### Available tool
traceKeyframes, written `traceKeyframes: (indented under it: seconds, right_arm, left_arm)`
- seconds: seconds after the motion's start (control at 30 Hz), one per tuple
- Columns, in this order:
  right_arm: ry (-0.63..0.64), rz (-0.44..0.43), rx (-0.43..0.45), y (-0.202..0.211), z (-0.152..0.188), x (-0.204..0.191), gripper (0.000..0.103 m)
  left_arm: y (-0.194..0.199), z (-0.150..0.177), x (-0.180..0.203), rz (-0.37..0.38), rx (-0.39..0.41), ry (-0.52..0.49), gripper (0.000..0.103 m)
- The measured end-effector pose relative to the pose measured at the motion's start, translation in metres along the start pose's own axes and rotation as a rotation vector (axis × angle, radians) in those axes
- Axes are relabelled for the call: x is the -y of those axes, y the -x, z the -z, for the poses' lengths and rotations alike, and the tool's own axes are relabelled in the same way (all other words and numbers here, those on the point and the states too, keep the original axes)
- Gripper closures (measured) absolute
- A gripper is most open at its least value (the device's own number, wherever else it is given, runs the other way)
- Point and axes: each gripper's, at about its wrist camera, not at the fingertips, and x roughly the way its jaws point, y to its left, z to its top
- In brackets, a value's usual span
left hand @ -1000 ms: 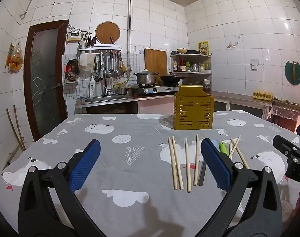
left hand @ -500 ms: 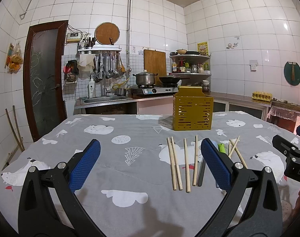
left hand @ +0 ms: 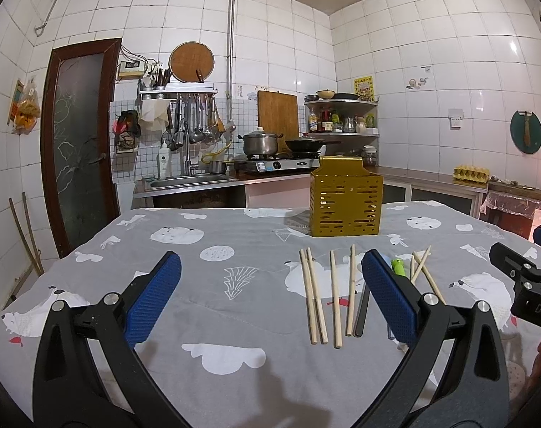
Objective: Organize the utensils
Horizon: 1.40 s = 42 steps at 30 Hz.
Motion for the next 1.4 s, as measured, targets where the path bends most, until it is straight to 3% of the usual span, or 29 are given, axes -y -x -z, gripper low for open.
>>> traceKeyframes:
  seconds: [1.4]
  right_arm:
    - [0.002, 0.011, 0.004, -0.0005, 0.0005, 0.0015, 0.004]
  left_arm:
    - [0.0040, 0.0015, 0.0011, 0.001, 0.008, -0.001, 0.005]
